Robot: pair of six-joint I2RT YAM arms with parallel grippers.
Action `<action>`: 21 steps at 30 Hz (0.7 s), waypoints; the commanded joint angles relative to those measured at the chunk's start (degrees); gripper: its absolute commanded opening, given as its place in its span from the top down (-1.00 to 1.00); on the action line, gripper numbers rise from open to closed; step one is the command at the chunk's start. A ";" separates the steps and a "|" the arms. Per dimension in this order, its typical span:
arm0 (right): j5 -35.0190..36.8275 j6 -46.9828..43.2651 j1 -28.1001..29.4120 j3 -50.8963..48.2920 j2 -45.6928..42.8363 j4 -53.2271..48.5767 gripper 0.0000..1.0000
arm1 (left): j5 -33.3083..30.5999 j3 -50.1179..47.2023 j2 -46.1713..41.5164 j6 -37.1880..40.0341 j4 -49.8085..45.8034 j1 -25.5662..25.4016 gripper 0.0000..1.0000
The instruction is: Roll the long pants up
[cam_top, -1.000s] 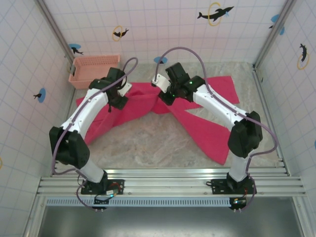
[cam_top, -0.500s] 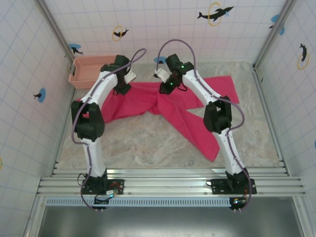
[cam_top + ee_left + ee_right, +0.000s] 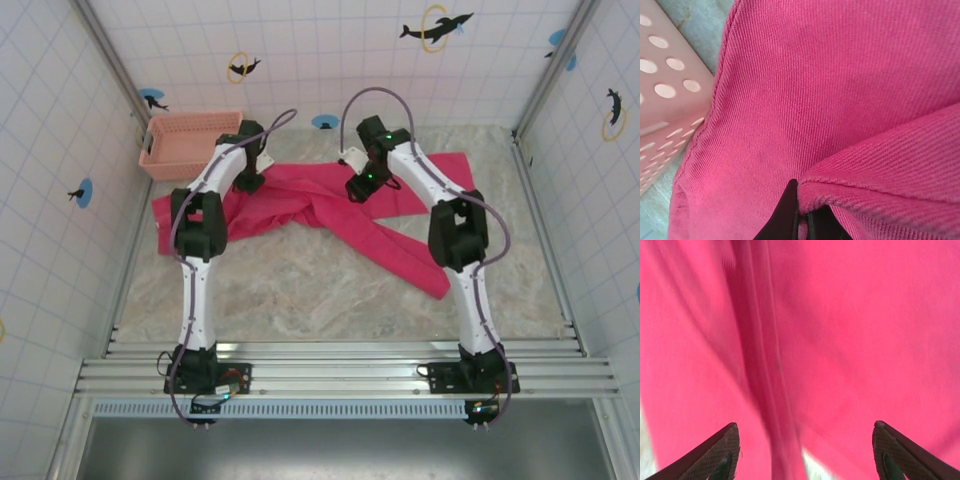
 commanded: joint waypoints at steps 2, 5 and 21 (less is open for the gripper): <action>1.94 -3.73 -0.89 -13.47 -13.95 -1.78 -0.44 | -0.26 2.30 2.23 0.87 0.07 1.61 1.00; 2.85 -3.79 -2.47 -22.12 -18.18 -2.21 -0.44 | 0.95 2.38 2.56 0.83 0.23 1.85 1.00; 1.13 -2.07 -10.92 -41.78 -23.26 -2.58 -0.32 | 4.48 2.69 2.04 0.23 0.26 3.46 1.00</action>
